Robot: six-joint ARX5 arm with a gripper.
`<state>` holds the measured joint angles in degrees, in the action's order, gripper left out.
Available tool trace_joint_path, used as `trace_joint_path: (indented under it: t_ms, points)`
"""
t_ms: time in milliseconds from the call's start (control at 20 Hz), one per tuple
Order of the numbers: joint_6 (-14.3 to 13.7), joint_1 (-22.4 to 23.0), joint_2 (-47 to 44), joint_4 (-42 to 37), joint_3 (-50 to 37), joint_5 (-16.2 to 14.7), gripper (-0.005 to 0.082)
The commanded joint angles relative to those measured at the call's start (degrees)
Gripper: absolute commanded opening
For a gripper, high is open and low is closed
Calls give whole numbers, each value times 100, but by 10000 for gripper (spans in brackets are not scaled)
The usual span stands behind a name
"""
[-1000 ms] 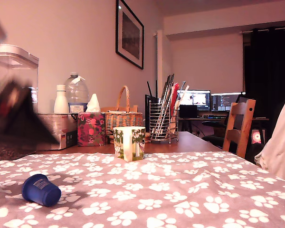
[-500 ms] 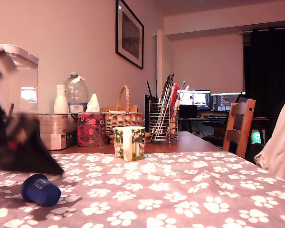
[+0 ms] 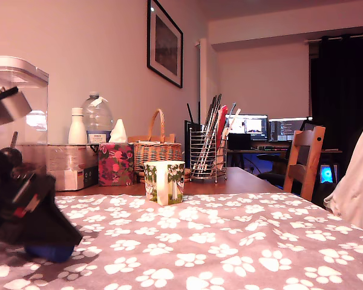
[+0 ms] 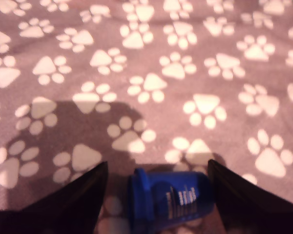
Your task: Pick up the coffee capsules on the table and drop them inside the coffee cup
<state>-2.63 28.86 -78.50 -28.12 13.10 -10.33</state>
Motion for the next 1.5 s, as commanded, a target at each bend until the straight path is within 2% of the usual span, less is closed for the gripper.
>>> trace_joint_path:
  t_ms: [0, 200, 500, 600, 750, 850, 1450]
  points:
    - [-149, 20, -70, 76, -35, 13, 588]
    - [-389, 20, -70, 407, 55, -83, 588]
    - [-382, 20, -70, 407, 57, -79, 581]
    - [-372, 20, -70, 382, 57, -79, 503]
    - [-341, 20, -68, 358, 63, -81, 316]
    - [-341, 20, -68, 361, 63, -81, 240]
    - [-341, 17, -55, 197, 658, -81, 229]
